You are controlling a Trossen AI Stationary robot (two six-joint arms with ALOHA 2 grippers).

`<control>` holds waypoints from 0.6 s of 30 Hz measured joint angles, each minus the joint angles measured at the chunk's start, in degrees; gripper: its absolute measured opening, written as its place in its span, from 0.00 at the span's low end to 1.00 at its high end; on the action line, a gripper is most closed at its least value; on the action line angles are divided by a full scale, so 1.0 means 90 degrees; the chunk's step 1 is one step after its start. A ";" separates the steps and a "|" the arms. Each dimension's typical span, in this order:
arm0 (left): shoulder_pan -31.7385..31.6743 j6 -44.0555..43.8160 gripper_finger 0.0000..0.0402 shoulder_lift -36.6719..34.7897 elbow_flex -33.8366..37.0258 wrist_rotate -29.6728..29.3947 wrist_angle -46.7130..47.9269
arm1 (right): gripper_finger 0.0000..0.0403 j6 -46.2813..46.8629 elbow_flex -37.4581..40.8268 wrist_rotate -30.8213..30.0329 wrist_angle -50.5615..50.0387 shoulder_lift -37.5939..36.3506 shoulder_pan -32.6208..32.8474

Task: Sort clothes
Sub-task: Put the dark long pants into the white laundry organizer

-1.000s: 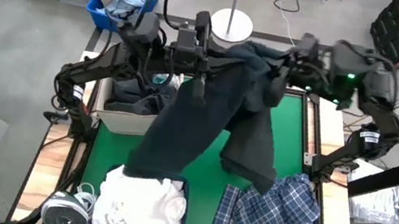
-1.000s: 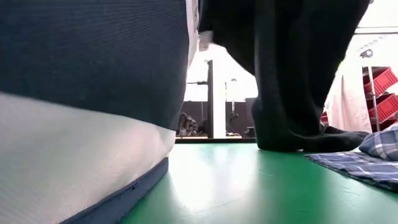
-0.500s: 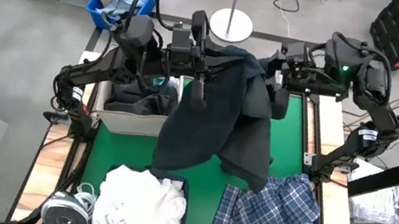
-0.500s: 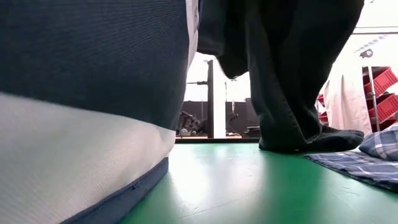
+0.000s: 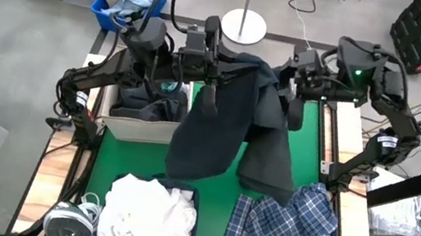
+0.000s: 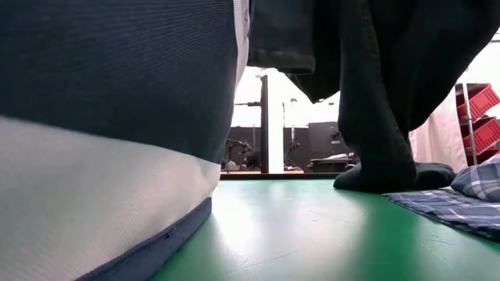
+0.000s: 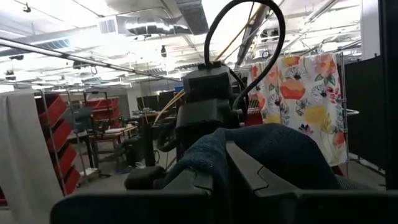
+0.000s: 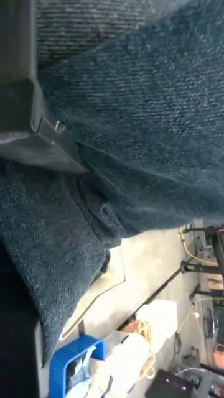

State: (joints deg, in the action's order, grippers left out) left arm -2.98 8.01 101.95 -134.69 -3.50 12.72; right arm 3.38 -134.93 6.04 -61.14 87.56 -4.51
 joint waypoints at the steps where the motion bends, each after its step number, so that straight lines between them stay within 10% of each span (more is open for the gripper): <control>1: 0.0001 -0.0001 0.00 0.0000 0.0000 0.0000 0.0000 | 0.51 -0.0077 0.0000 0.0013 0.0024 0.0053 0.0002; 8: -0.0010 -0.0121 0.04 -0.0062 -0.0005 0.0093 -0.0359 | 0.07 -0.0904 0.0027 -0.0534 0.0444 0.0017 0.0032; 18: -0.0012 -0.0321 0.21 -0.0379 -0.0068 0.0249 0.1069 | 0.03 -0.3399 0.0022 -0.1305 0.1691 -0.0573 0.0039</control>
State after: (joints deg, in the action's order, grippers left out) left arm -3.10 5.13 98.54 -135.31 -1.26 22.34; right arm -27.22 -134.74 -5.70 -45.93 82.41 -4.16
